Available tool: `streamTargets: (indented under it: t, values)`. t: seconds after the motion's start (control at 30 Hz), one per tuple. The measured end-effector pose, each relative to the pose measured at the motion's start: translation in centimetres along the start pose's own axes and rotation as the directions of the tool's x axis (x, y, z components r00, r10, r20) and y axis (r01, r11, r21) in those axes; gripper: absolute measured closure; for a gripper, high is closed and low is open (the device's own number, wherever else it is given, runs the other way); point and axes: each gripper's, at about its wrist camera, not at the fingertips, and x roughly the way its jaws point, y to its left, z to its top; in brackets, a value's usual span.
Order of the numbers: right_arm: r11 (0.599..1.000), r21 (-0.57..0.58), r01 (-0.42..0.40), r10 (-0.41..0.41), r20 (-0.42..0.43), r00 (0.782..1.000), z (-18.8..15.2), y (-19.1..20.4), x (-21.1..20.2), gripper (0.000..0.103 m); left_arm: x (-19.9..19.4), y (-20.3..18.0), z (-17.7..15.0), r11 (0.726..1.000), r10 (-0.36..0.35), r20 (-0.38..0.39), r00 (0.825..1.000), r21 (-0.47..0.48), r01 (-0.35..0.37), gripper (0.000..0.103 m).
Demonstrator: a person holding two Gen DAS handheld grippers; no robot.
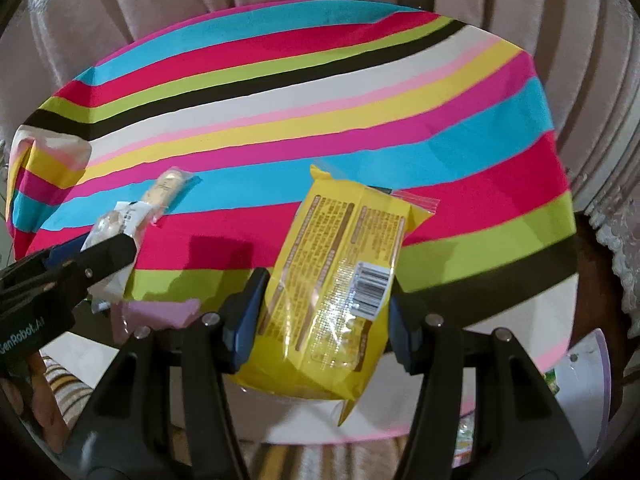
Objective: Organize snacks
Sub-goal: 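Carry both packets toward the white box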
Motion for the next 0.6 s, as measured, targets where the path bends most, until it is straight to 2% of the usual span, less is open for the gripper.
streamTargets:
  t: [0.27, 0.43, 0.6]
  values:
    - [0.997, 0.069, 0.046, -0.046, 0.000, 0.999, -2.4, -5.2, -1.9, 0.044, 0.3, -5.4, -1.0, 0.992, -0.052, -0.055, 0.997, 0.113, 0.058, 0.052]
    - [0.990, 0.117, 0.081, -0.080, -0.008, 0.997, -4.2, -8.5, -2.9, 0.044, 0.9, -9.1, -1.9, 0.971, -0.088, -0.098, 0.991, 0.214, 0.108, 0.052]
    - [0.977, 0.178, 0.121, -0.118, -0.027, 0.993, -6.2, -12.6, -4.0, 0.044, 1.0, -12.6, -2.8, 0.938, -0.134, -0.142, 0.981, 0.301, 0.171, 0.052]
